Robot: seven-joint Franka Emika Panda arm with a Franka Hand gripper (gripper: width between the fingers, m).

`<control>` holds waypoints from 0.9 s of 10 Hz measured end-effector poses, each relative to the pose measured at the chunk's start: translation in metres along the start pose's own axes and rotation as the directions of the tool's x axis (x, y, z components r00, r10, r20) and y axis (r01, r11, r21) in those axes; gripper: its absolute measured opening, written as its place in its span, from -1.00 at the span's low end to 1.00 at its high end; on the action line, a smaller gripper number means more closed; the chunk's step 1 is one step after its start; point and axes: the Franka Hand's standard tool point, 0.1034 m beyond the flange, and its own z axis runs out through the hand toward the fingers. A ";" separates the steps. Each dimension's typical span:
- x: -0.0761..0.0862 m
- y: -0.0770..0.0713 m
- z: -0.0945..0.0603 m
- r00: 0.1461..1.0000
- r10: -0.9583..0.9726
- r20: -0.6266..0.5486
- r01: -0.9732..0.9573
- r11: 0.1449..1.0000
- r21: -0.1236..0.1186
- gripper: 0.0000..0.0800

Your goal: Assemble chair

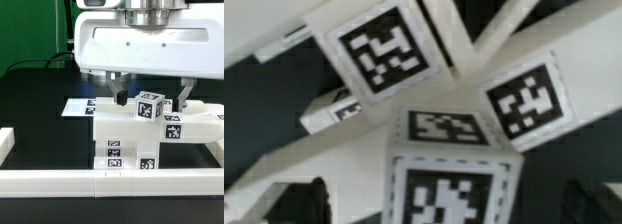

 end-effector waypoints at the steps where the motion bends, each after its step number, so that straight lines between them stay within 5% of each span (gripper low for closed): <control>1: -0.001 -0.003 0.000 0.989 -0.147 -0.001 0.147 0.989 -0.014 0.62; 4: -0.003 -0.006 0.000 0.904 -0.428 0.003 0.428 0.904 -0.011 0.62; 9: -0.003 -0.005 0.002 0.642 -0.767 0.013 0.767 0.641 -0.011 0.62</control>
Offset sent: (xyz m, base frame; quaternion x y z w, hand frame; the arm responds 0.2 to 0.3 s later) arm -0.0003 0.0139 0.0026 0.0152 -0.0127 -0.2301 0.9730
